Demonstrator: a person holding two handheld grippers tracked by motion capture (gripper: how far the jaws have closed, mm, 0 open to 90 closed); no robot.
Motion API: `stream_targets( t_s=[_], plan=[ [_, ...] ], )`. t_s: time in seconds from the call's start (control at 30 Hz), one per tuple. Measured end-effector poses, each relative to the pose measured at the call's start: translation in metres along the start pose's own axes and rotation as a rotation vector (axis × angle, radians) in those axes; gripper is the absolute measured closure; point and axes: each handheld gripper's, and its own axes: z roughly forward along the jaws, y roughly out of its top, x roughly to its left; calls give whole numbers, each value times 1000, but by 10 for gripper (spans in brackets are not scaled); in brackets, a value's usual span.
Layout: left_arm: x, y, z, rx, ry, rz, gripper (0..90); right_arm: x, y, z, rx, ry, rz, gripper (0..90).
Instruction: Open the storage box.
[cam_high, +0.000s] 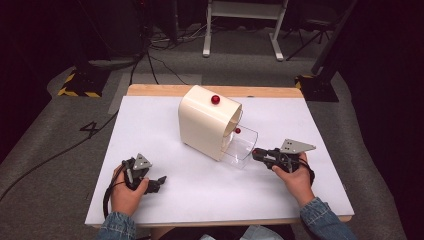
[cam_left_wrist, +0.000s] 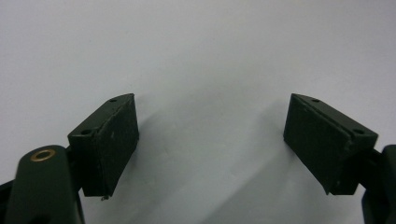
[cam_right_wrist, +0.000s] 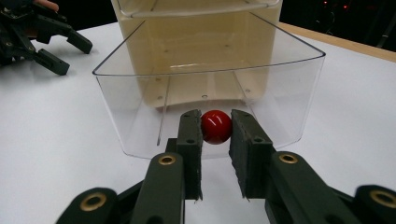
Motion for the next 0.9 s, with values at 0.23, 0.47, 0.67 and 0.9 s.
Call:
stream_targets(
  t_s=[0.23,0.47,0.67,0.9],
  plan=[
    [0,0,0,-1,-2,-2,183,2,-6,-9,15,-10,2,748],
    [1,0,0,3,-3,2,182,-1,-18,-10,68,-27,9,743],
    [1,0,0,2,-2,2,182,-4,-23,-5,120,-16,33,633],
    [1,0,0,2,-4,-3,182,-4,-24,-8,109,-13,27,544]
  ],
)
